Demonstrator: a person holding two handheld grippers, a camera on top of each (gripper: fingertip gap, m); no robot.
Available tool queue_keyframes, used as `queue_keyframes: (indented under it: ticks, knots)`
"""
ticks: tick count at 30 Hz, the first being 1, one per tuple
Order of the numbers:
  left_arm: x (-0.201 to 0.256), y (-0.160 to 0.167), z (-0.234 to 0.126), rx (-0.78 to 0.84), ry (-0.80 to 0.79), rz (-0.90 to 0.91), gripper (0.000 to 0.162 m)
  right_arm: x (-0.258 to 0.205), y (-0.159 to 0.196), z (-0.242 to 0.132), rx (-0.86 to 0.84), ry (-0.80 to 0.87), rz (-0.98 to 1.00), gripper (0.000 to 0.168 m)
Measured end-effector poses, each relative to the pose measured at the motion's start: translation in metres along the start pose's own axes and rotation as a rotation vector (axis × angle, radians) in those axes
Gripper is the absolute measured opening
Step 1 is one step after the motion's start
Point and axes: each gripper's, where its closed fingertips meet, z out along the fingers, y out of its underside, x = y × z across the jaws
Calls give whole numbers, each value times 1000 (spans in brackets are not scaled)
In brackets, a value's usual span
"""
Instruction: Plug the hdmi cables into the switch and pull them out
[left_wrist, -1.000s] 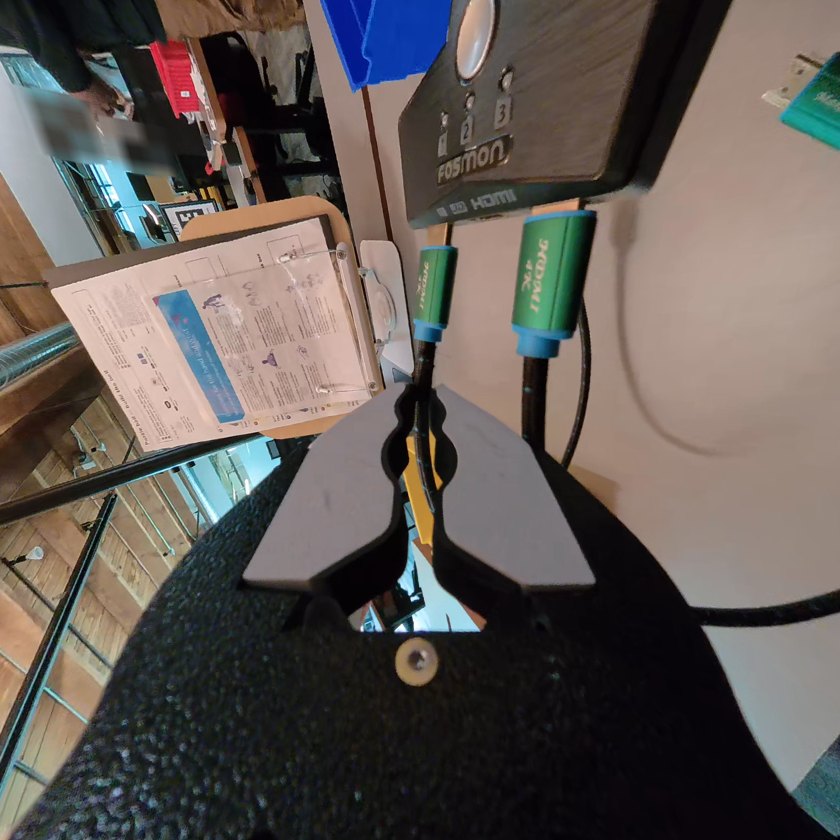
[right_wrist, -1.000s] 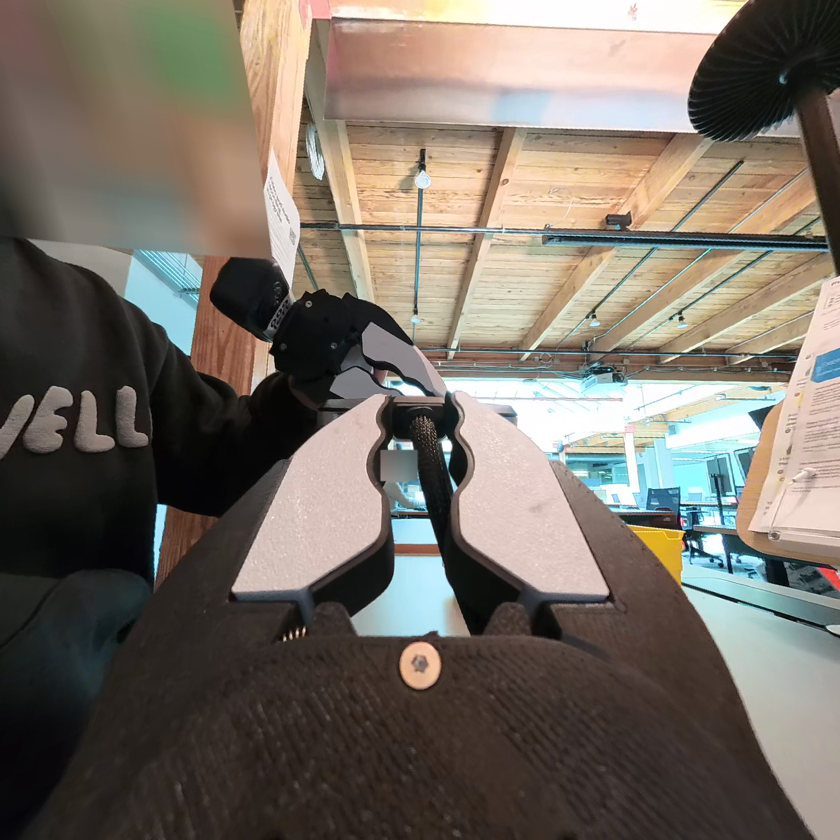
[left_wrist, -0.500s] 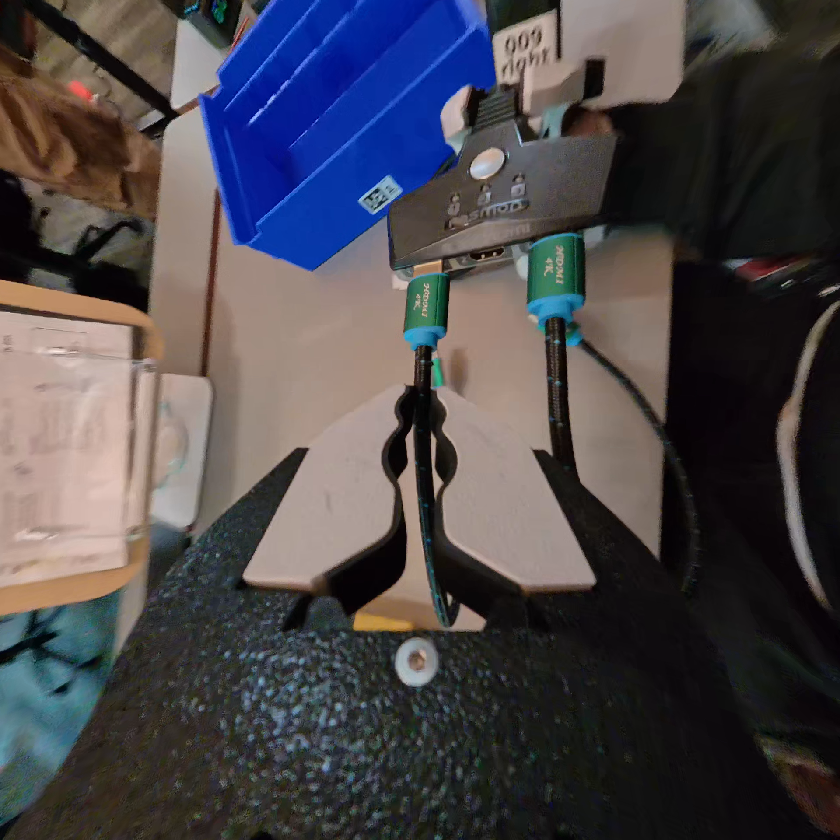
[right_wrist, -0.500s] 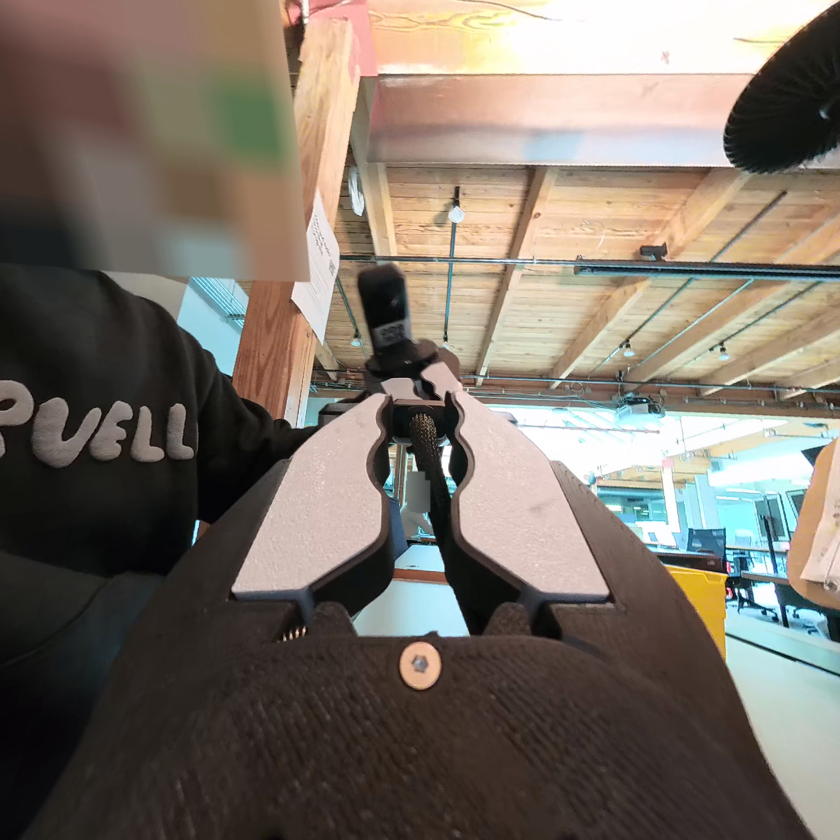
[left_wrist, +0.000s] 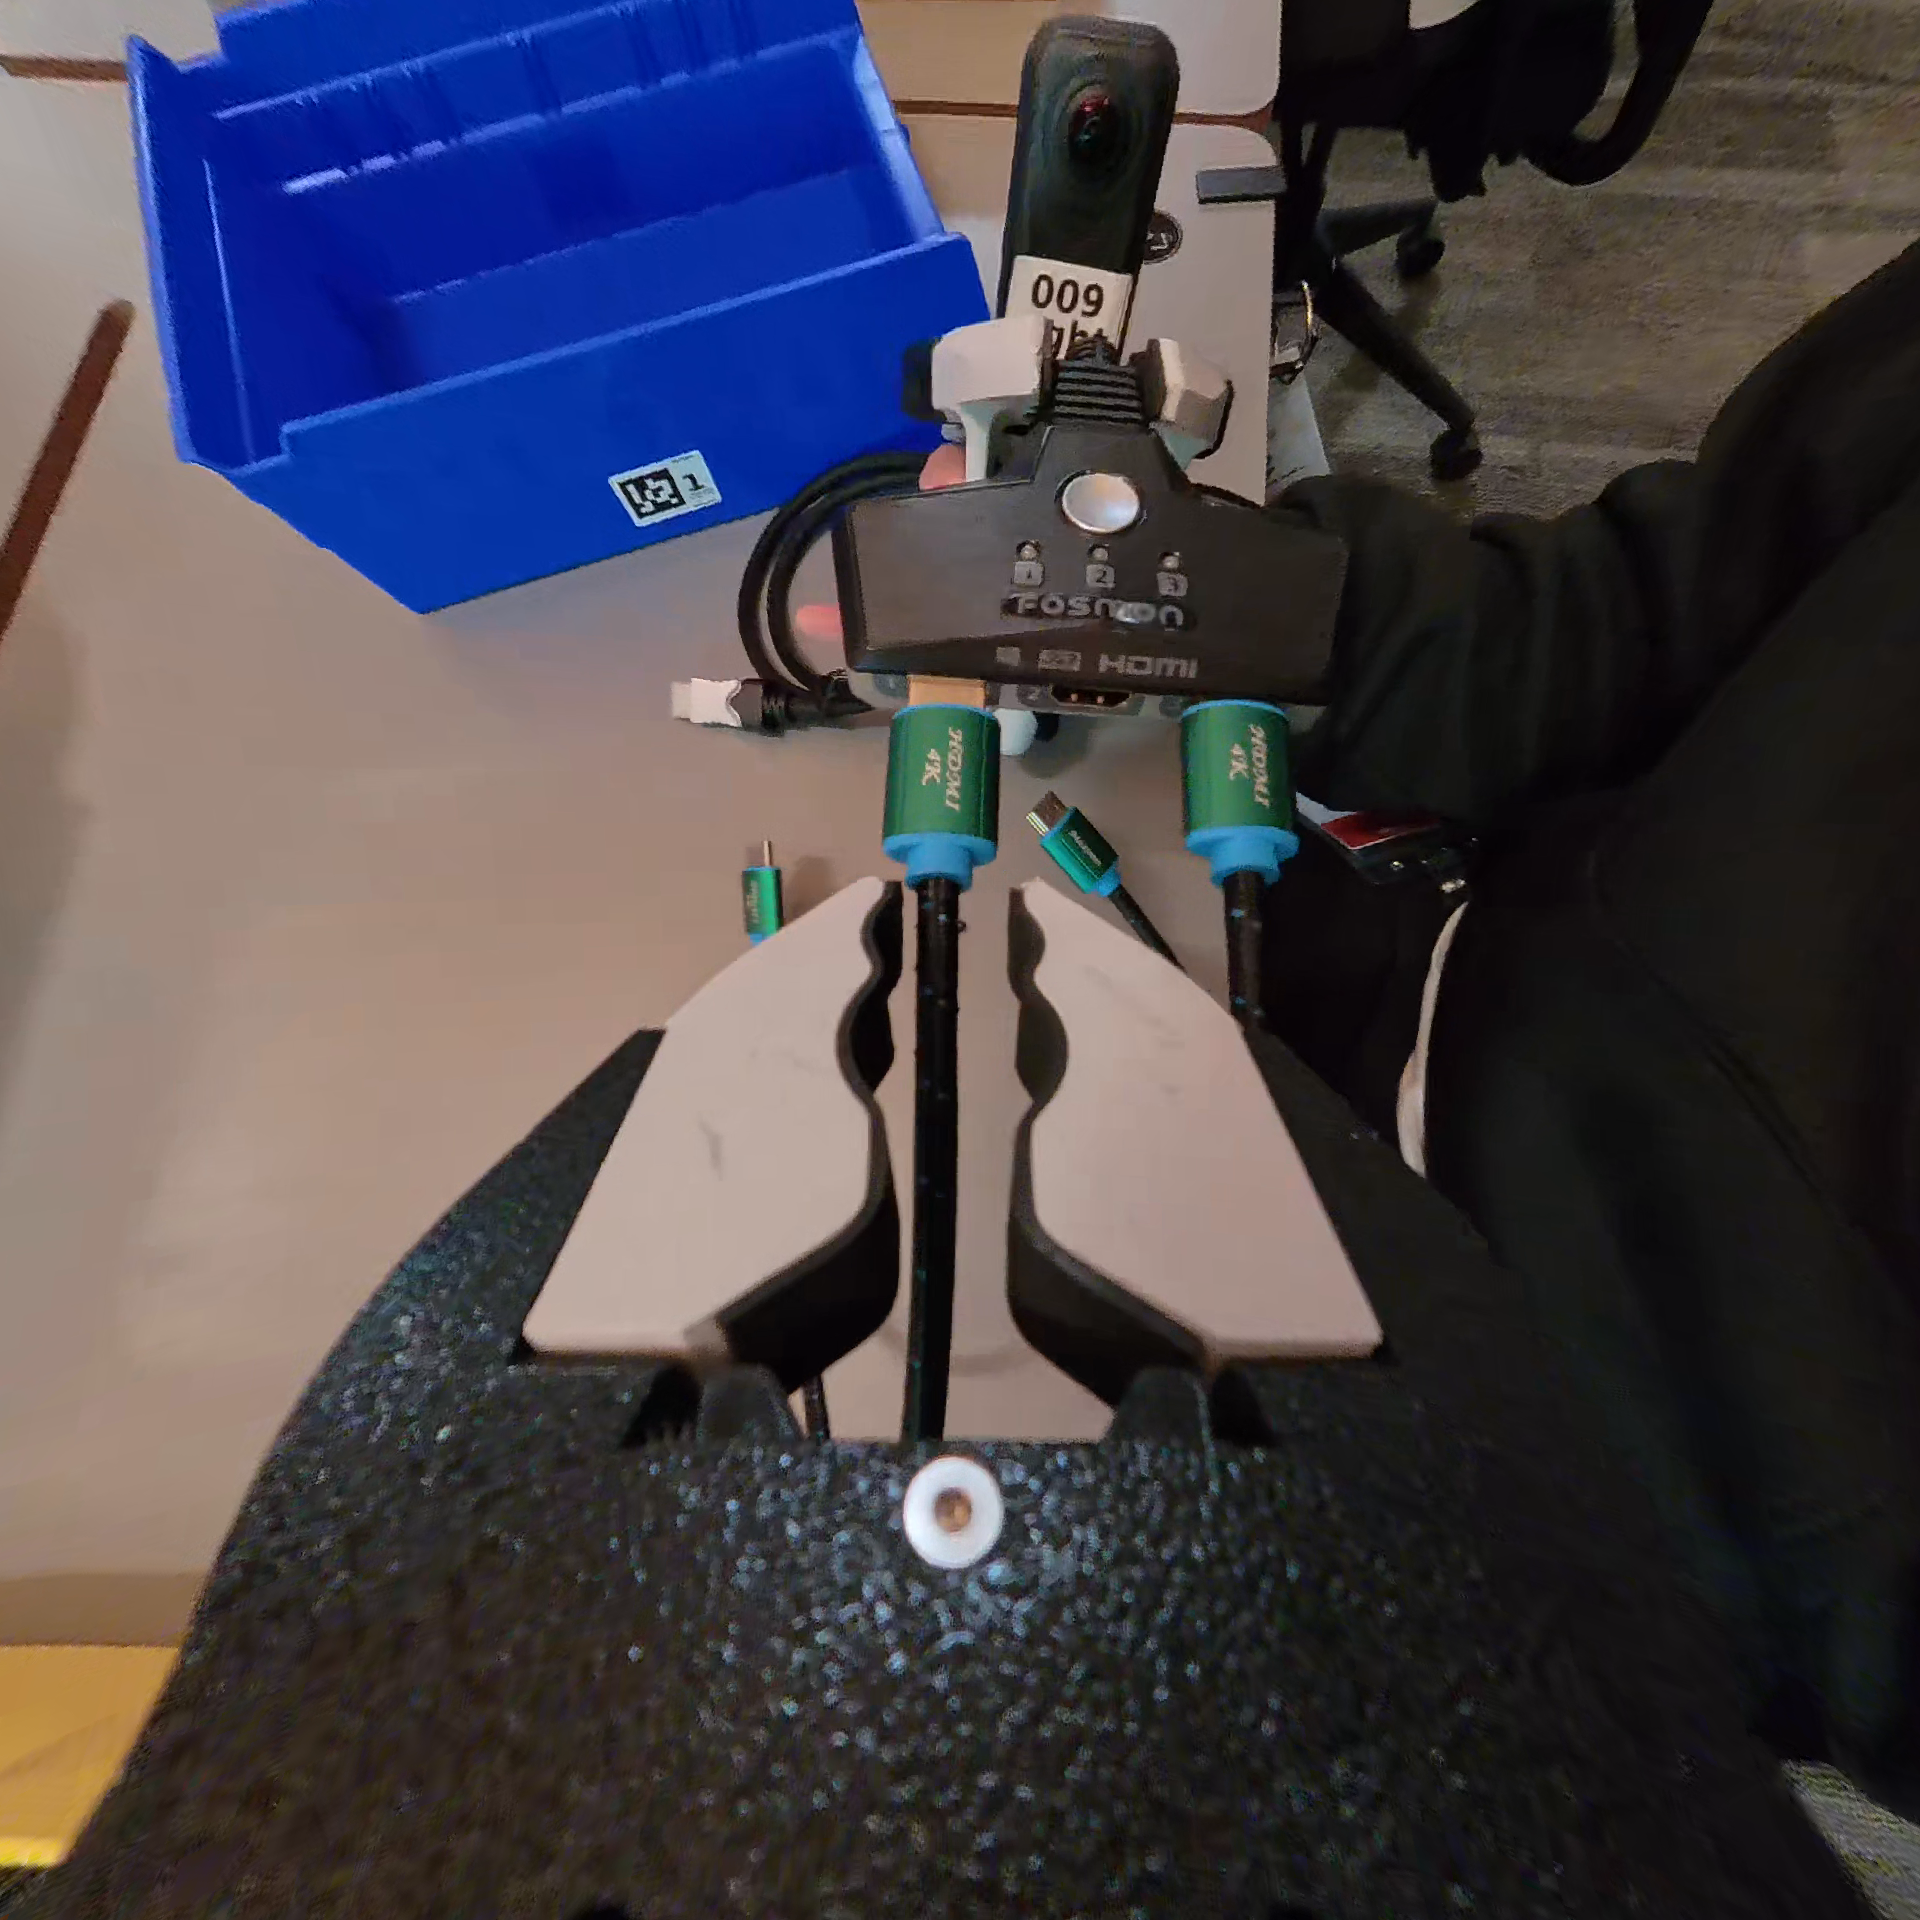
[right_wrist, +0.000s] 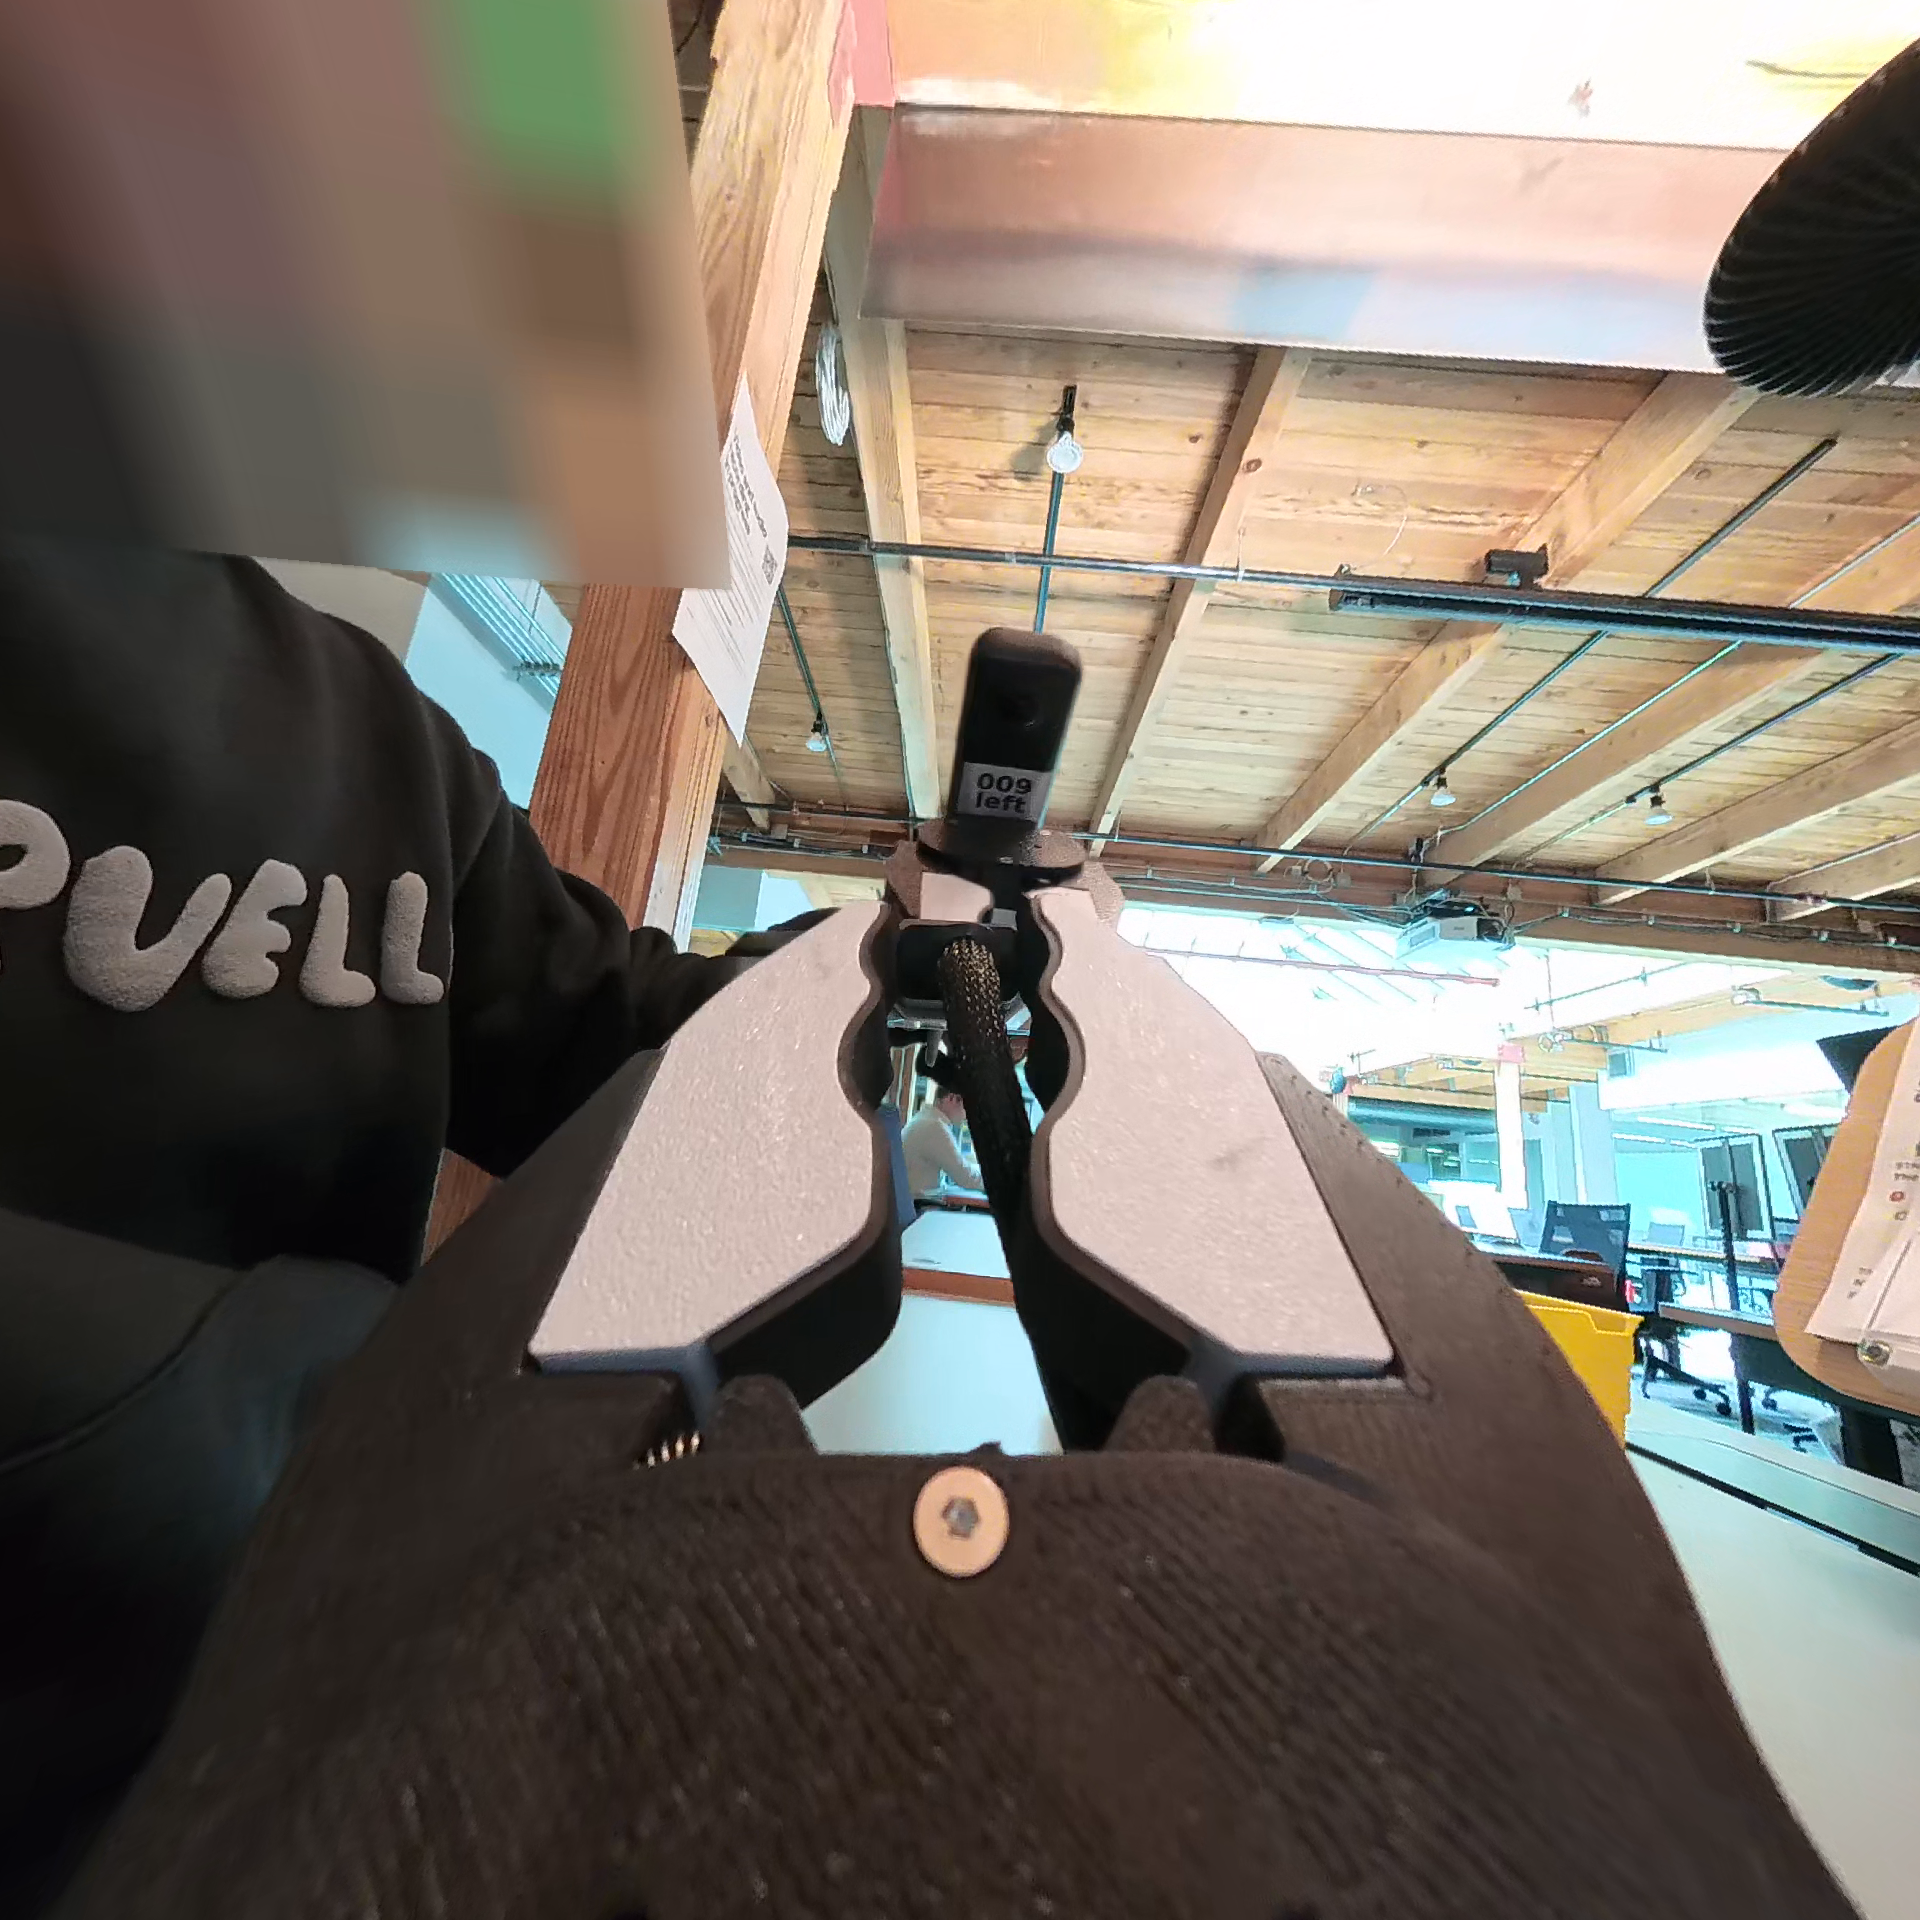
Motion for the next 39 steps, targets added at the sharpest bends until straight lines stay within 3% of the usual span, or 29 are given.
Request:
queue_keyframes:
  ticks: [8,14,17,19,33,39]
  knots:
    - [1,-3,8,64,93,-118,21,-2,10,5,-53,-13,1,22]
    - [0,2,13,45,70,-54,21,-2,10,4,-59,-6,-24,22]
    - [-2,12,16,-18,55,-40,36,-1,10,4,-57,-1,-21,22]
    - [-5,10,16,9,33,-13,21,0,10,4,-60,7,-23,22]
    - [-9,16,6,-11,8,77,21,-4,25,11,-116,-7,-8,23]
    - [-13,23,5,1,-10,19,21,2,35,10,-173,30,-11,22]
